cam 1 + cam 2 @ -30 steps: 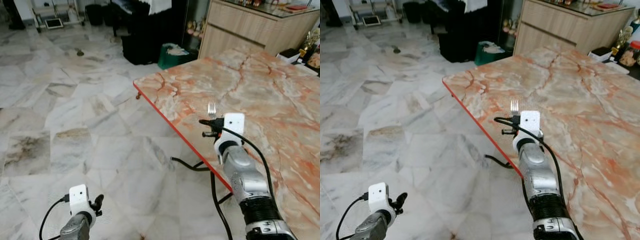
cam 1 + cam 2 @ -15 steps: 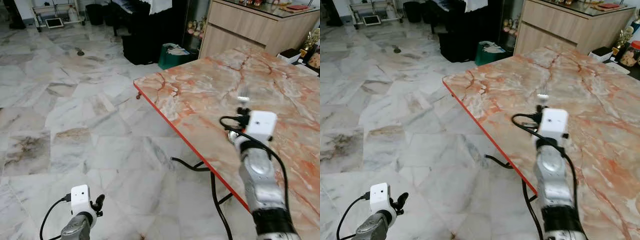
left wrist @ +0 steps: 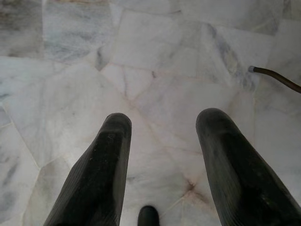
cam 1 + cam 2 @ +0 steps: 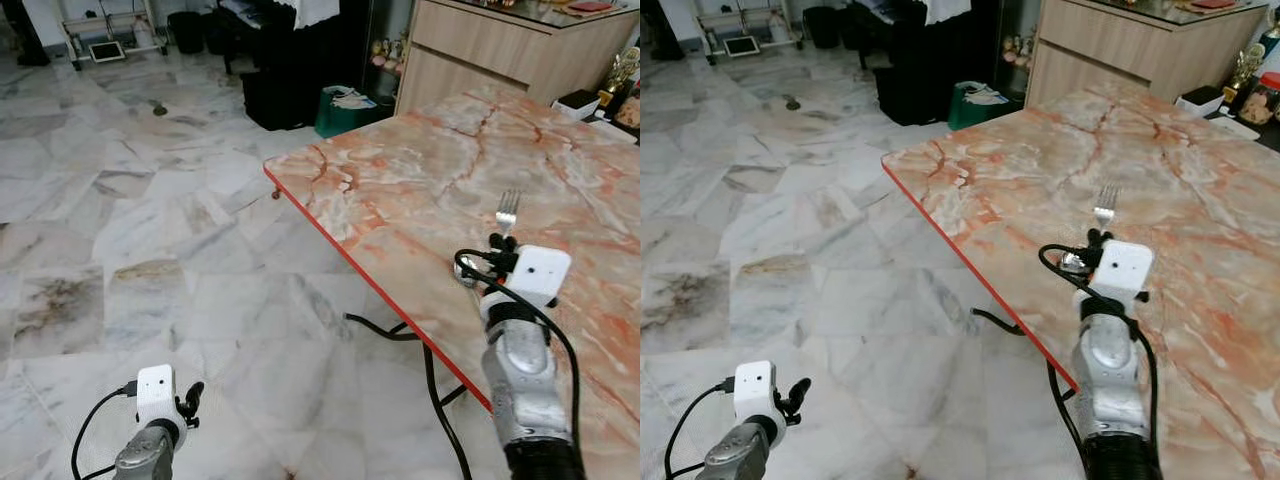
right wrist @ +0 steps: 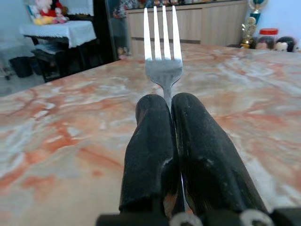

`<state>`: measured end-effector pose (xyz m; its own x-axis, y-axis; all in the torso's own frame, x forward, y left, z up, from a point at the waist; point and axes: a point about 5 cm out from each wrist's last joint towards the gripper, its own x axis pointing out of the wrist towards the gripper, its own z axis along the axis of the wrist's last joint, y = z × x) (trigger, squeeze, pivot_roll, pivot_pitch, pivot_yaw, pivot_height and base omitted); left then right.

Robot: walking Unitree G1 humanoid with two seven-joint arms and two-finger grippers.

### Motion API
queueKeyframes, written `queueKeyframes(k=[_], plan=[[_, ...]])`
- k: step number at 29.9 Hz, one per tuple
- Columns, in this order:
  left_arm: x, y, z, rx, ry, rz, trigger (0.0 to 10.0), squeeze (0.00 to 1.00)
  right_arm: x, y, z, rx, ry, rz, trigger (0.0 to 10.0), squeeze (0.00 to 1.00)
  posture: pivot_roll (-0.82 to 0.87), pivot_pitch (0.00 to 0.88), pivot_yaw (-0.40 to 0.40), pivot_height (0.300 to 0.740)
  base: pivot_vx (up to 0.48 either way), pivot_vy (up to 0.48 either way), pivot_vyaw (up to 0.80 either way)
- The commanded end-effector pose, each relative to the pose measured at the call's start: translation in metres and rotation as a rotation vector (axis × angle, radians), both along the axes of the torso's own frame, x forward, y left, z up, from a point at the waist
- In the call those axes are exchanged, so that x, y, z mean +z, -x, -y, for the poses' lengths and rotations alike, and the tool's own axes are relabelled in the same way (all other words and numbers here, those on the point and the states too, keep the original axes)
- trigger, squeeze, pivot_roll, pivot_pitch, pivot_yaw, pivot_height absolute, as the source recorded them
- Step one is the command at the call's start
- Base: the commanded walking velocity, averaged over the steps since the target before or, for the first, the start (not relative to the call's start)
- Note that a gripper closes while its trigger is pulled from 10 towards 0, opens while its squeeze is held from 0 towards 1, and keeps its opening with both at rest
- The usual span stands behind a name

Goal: Setting the table

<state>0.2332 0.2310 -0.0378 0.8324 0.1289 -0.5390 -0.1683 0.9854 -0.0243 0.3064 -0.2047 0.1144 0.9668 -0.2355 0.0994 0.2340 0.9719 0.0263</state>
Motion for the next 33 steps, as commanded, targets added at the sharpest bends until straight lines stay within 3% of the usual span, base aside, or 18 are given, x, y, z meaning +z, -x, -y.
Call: queueKeyframes(k=[1,9,13,33], plan=[[-0.001,0.001,0.0,-0.011,-0.01,-0.01,10.0,0.0,0.006,-0.005,-0.004,0.014,-0.002,0.028,10.0,0.0,0.02,0.0,-0.002,0.74,0.0,0.0,0.0],[0.0,-0.001,0.004,-0.016,-0.008,-0.008,10.0,0.0,0.017,-0.013,-0.005,0.014,-0.002,0.075,10.0,0.0,0.03,0.0,-0.018,0.74,0.0,0.0,0.0],[0.007,-0.01,0.002,-0.01,-0.021,0.03,10.0,0.0,0.021,-0.016,-0.006,0.028,0.013,0.086,10.0,0.0,0.04,0.0,-0.026,0.74,0.0,0.0,0.0],[0.01,-0.015,0.003,-0.003,-0.018,0.034,10.0,0.0,0.026,-0.026,-0.012,0.035,0.012,0.095,10.0,0.0,0.04,0.0,-0.027,0.74,0.0,0.0,-0.75]])
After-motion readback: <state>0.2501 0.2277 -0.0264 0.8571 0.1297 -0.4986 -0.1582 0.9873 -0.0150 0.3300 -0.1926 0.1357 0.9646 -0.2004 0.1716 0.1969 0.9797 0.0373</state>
